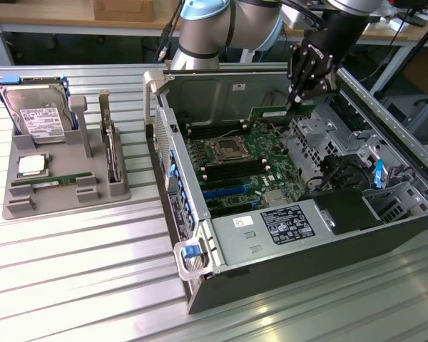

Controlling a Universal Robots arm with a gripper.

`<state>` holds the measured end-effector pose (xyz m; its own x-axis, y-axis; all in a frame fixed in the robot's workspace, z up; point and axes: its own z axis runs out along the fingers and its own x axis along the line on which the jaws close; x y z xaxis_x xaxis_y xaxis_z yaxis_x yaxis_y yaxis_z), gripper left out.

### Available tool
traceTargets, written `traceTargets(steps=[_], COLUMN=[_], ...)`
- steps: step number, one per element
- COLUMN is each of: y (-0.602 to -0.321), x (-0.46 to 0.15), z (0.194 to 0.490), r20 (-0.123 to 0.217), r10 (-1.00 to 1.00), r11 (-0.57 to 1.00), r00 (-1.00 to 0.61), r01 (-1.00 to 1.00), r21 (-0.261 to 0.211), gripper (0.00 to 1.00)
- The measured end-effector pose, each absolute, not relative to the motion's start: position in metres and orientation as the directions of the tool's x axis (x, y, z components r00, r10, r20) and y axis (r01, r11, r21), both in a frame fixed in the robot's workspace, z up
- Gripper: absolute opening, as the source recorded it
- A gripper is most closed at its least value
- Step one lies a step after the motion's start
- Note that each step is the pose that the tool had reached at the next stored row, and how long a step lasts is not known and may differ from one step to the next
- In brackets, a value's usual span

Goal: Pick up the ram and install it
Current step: 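Insert the ram into the slot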

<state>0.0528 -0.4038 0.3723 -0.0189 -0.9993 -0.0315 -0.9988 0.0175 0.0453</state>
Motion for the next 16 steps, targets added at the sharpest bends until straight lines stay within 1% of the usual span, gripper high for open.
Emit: traceTargets(steps=[16], y=[-0.404], x=[0.052], z=[0.361], r20=[-0.032], r10=[-0.999], r11=[0.018], r00=[-0.019], r01=[-0.999], r21=[0.045], gripper=[0.12])
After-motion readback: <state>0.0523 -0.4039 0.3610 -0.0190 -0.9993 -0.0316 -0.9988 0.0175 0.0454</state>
